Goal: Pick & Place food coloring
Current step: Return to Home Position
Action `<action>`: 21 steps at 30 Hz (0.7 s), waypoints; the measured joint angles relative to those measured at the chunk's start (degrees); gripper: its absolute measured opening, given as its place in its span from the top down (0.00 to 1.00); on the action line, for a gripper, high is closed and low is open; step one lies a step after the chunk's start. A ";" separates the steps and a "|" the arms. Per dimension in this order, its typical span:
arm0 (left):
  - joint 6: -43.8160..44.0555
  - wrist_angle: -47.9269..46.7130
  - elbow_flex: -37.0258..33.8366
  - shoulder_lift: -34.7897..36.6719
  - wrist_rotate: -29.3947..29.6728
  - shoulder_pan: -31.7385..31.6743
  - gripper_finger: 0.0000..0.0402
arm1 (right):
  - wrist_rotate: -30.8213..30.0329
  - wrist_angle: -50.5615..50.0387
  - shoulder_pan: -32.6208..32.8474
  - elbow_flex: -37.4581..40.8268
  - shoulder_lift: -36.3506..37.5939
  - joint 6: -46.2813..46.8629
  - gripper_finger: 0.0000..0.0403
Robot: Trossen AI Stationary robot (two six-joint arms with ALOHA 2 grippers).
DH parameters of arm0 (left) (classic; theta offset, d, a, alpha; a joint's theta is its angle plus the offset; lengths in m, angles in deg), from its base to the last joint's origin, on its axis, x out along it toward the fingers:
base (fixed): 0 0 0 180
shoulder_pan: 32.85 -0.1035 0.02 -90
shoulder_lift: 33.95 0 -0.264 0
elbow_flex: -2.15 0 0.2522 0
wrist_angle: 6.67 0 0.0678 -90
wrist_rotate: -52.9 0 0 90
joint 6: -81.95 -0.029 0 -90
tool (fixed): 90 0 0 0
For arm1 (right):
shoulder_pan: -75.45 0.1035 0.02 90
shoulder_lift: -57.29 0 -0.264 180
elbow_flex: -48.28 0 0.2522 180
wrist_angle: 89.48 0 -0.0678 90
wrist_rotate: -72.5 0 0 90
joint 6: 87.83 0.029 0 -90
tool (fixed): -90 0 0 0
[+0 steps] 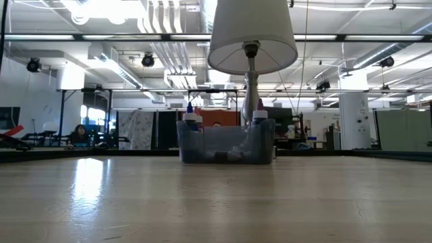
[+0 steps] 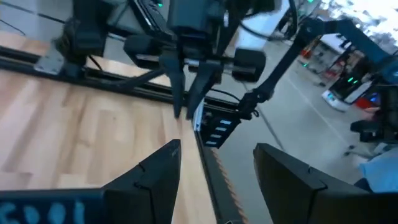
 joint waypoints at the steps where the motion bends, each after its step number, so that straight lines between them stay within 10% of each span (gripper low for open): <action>1: 0.80 2.74 -2.31 0.13 -0.03 0.22 0.55 | 0.78 3.59 -0.19 2.51 1.10 -0.96 0.86; 9: 5.33 23.89 -19.71 6.53 0.51 0.25 0.55 | 11.43 39.89 -3.30 27.52 15.76 -12.81 0.86; 21: 0.20 18.01 -31.42 26.33 -1.00 -15.42 0.55 | 8.12 41.57 -14.97 46.30 45.07 -24.78 0.86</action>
